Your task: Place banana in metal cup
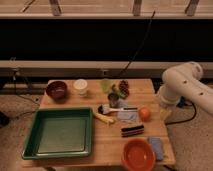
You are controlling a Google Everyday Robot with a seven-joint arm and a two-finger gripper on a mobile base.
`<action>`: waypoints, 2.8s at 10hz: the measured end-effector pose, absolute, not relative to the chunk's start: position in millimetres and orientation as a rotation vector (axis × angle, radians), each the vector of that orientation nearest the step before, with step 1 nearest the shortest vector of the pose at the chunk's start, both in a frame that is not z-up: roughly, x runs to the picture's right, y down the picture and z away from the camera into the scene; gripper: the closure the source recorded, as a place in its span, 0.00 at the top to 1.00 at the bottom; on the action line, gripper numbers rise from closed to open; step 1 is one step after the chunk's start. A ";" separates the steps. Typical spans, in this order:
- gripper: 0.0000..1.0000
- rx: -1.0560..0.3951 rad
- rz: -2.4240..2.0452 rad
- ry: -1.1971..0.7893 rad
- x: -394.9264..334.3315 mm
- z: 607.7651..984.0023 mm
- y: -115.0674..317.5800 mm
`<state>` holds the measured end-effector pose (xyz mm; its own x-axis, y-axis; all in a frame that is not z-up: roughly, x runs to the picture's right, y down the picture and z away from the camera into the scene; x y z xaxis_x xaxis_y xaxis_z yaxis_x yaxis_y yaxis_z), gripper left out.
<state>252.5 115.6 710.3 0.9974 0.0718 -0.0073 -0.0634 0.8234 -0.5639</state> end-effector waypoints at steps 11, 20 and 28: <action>0.65 -0.637 0.350 -0.439 104.0 779.1 173.1; 0.65 -0.650 0.356 -0.488 73.6 794.0 196.7; 0.65 -0.650 0.386 -0.529 33.1 827.9 206.5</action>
<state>33.1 206.5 827.9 0.8005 0.4932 0.3405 -0.1731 0.7342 -0.6565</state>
